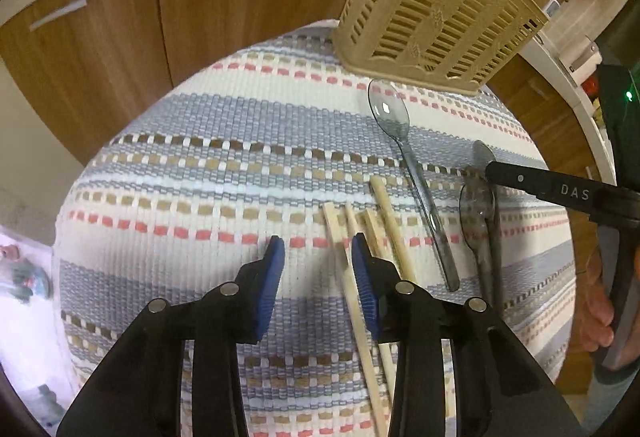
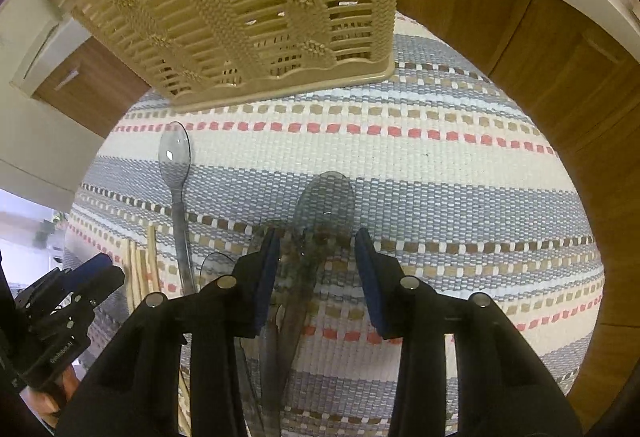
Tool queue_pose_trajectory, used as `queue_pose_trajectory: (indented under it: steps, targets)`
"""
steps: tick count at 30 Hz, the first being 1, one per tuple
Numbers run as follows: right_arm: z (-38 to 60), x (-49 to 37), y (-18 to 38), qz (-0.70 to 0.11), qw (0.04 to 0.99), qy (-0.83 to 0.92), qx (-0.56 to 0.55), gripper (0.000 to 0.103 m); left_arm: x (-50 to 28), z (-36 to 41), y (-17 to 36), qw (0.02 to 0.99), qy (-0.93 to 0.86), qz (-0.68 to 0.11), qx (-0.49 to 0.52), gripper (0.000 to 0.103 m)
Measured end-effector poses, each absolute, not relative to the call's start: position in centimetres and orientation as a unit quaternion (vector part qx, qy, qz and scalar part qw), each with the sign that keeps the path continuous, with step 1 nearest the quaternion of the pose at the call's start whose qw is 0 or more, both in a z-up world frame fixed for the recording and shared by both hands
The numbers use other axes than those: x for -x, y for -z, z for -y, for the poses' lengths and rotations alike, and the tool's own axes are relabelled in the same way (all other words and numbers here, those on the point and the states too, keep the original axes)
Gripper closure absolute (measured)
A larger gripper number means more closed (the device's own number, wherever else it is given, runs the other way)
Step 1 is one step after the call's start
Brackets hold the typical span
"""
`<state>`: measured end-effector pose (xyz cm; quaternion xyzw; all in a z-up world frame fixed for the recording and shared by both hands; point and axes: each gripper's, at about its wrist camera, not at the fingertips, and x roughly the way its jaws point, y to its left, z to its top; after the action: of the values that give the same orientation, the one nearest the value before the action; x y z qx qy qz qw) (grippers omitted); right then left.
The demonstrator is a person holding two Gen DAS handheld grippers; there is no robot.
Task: Organize utensils
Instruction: 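Grasp one wooden chopstick with the left tool while the right tool grasps a clear plastic spoon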
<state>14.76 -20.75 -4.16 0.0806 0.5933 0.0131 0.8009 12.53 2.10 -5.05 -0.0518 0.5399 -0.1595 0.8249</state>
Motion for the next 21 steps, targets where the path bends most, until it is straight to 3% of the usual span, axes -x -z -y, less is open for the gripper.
queue_pose_trajectory:
  steps: [9, 13, 21]
  targets:
    - [19.2, -16.5, 5.3, -0.611, 0.790, 0.006, -0.041, 0.070, -11.2, 1.0, 5.1, 0.845, 0.125, -0.520, -0.016, 0.070]
    - [18.5, -17.1, 5.4, -0.612, 0.791, 0.001, -0.011, 0.073, -11.5, 1.7, 5.1, 0.842, 0.135, -0.522, -0.017, 0.097]
    - [20.2, -16.4, 5.4, -0.621, 0.784, -0.012, -0.005, 0.074, -12.1, -1.9, 5.3, 0.831, 0.156, -0.533, 0.037, 0.101]
